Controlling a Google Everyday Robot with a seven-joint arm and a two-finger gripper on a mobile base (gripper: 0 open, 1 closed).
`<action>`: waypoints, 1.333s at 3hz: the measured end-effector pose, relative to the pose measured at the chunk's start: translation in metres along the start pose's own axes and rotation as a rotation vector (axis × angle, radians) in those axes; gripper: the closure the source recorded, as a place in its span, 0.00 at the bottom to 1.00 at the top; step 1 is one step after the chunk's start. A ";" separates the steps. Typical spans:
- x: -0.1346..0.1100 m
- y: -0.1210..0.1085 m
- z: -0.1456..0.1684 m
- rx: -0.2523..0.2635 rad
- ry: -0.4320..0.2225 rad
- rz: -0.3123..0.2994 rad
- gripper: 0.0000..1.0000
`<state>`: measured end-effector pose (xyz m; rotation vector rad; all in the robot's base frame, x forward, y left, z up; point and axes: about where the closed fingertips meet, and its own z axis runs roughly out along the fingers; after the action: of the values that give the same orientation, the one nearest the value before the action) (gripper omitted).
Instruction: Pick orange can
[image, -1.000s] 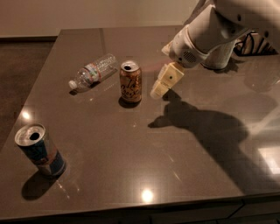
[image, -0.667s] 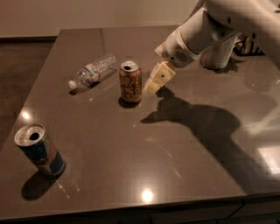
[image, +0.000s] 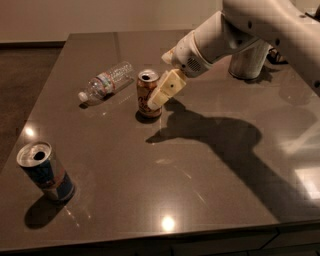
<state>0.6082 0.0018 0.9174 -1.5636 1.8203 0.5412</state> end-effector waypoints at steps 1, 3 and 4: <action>-0.010 0.006 0.009 -0.016 -0.018 -0.015 0.00; -0.013 0.008 0.020 -0.039 -0.022 -0.024 0.00; -0.012 0.008 0.019 -0.050 -0.032 -0.022 0.16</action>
Offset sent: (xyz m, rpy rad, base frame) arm -0.0042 0.0338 -0.0081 0.0180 0.0074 0.0635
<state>0.6058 0.0251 0.9119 -1.5977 1.7761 0.6016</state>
